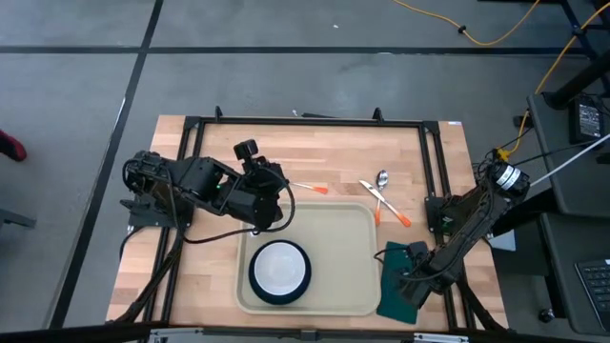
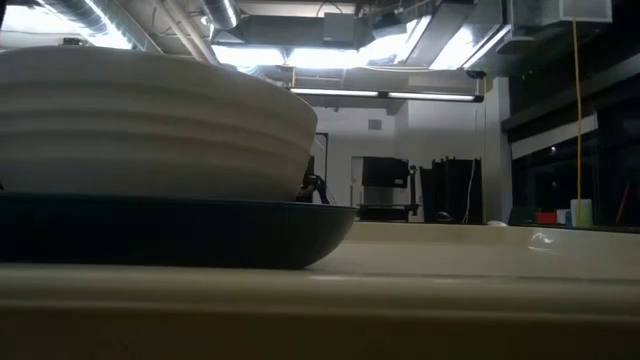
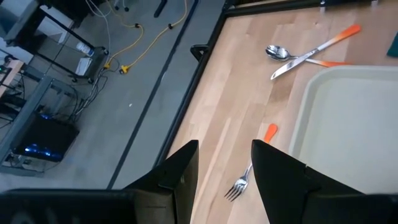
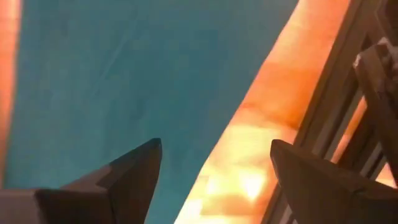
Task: Set up tray
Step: Put the dark green napkin on the brown serving tray to the right of the black plate
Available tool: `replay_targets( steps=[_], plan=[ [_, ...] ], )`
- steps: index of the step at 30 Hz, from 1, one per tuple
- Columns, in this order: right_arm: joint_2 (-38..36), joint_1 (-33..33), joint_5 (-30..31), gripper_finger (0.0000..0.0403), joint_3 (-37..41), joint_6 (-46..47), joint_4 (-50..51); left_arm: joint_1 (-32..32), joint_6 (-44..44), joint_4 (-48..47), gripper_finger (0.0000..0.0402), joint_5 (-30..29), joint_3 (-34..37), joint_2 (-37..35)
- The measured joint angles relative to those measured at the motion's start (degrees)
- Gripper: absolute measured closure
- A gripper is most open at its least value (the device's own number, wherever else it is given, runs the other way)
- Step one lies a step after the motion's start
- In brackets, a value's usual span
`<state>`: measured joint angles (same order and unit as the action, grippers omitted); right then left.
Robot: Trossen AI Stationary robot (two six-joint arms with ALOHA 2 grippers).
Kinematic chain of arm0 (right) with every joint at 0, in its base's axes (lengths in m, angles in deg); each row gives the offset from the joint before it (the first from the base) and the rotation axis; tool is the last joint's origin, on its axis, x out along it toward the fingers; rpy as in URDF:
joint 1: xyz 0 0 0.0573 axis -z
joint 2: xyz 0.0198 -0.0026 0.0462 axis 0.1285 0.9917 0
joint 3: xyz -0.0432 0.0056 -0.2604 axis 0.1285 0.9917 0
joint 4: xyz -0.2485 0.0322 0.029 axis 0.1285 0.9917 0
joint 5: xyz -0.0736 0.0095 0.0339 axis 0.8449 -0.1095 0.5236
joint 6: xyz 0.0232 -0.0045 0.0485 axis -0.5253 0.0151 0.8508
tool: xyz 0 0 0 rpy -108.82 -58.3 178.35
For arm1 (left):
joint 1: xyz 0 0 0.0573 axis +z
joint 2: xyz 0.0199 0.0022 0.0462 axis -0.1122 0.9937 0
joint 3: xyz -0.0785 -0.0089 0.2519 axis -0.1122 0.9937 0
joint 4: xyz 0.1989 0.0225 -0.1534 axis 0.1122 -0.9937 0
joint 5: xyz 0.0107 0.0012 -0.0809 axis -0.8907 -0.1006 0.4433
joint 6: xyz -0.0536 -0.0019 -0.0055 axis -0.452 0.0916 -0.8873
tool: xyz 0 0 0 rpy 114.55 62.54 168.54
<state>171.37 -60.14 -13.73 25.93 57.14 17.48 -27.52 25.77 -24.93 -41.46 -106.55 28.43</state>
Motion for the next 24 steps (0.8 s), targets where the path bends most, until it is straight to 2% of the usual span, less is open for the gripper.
replay_targets(
  steps=[6, 13, 19, 24],
  plan=[
    [-1.3, 0.7, 2.6, 0.0095, 1.9, -2.2, 5.3, -0.2, 0.2, 0.0, 0.0258, -0.4, 0.0, 0.0],
    [-10.6, 1.1, 4.9, 0.0095, 8.6, -5.9, 6.6, 0.9, 0.5, 0.0, 0.0258, -0.4, 0.0, 0.0],
    [-19.5, 0.9, 5.9, 0.0095, 15.5, -4.9, 1.8, 1.0, -1.2, 0.1, 0.0258, -0.4, 0.0, 0.0],
    [-22.3, 0.9, 8.5, 0.0095, 19.8, -5.0, -5.4, 0.8, -2.7, 0.1, 0.0258, -0.5, 0.0, 0.0]
  ],
)
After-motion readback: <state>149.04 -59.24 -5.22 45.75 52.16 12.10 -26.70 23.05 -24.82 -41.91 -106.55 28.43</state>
